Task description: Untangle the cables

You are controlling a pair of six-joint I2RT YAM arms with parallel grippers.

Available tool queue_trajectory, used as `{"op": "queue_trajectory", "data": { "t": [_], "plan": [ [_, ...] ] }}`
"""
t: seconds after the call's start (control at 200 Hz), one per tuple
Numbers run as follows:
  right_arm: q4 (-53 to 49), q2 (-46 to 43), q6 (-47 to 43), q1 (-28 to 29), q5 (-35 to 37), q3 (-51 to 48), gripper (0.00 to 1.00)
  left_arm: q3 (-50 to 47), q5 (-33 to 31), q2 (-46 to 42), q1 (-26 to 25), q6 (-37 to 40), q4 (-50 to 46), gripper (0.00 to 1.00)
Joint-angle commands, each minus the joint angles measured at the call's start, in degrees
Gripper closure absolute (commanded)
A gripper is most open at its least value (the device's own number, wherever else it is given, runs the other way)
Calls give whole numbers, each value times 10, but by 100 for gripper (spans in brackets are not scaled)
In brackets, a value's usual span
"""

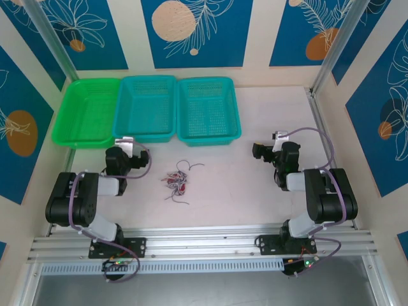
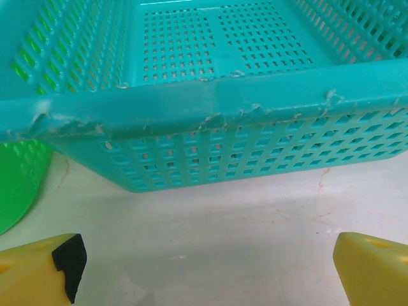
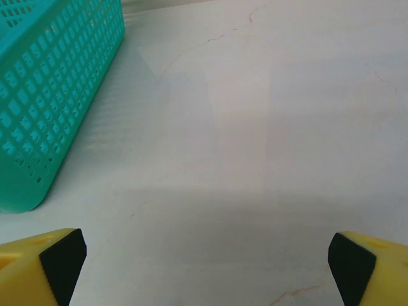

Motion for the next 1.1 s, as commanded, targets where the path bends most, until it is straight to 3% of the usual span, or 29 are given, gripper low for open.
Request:
{"op": "queue_trajectory", "data": {
  "t": [0.0,0.57,0.73,0.82,0.92,0.995,1.095],
  "plan": [
    [8,-5,-13,-2,-9,12,1,12,11,-3,-2,6,13,0],
    [7,-14,-13,1,0,13,1,12,11,-3,-2,6,13,0],
    [-172,-171,22,33,94,36,1,13,10,-2,-2,5,12,0],
    [-252,-269,76,32,89,36,1,12,9,-3,-3,7,13,0],
    [-431,-364,178,34,89,79,1,3,-4,-18,-3,3,16,0],
    [-568,-401,254,33,52,130,1,-14,-14,-61,-10,5,13,0],
    [-664,-414,283,44,-62,178,1,8,-68,-163,-24,-18,-121,0]
  ]
}}
